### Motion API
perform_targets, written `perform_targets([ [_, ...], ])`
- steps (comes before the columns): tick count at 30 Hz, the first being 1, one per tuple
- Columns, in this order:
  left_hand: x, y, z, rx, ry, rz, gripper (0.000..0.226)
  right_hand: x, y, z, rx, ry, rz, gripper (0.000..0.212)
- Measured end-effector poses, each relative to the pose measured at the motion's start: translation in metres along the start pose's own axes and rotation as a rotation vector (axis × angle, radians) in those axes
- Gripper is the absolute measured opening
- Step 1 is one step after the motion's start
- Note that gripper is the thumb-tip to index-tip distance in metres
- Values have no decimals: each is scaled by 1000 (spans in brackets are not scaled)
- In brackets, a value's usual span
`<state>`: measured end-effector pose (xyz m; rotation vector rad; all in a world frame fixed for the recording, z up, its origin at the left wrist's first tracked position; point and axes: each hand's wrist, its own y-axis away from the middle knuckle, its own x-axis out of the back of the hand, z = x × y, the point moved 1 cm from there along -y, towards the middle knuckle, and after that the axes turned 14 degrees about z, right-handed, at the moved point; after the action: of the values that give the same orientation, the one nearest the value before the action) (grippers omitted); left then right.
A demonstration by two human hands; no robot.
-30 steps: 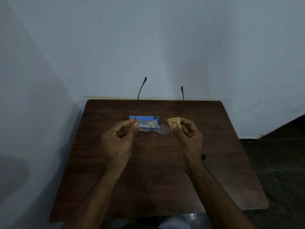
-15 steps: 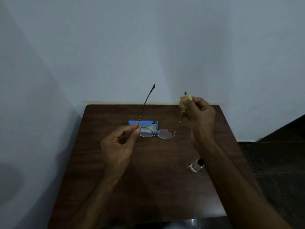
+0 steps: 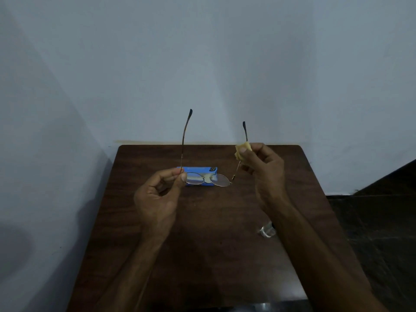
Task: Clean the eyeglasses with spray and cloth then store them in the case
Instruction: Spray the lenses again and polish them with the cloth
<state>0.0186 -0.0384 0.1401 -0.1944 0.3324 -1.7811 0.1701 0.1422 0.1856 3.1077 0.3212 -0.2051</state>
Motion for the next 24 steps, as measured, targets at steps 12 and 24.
perform_targets([
  [12, -4, 3, -12, 123, 107, 19, 25, 8, 43, 46, 6, 69, -7, 8],
  [24, 16, -5, -3, -181, -16, -102, 23, -9, -5, -5, -128, -157, 79, 7],
])
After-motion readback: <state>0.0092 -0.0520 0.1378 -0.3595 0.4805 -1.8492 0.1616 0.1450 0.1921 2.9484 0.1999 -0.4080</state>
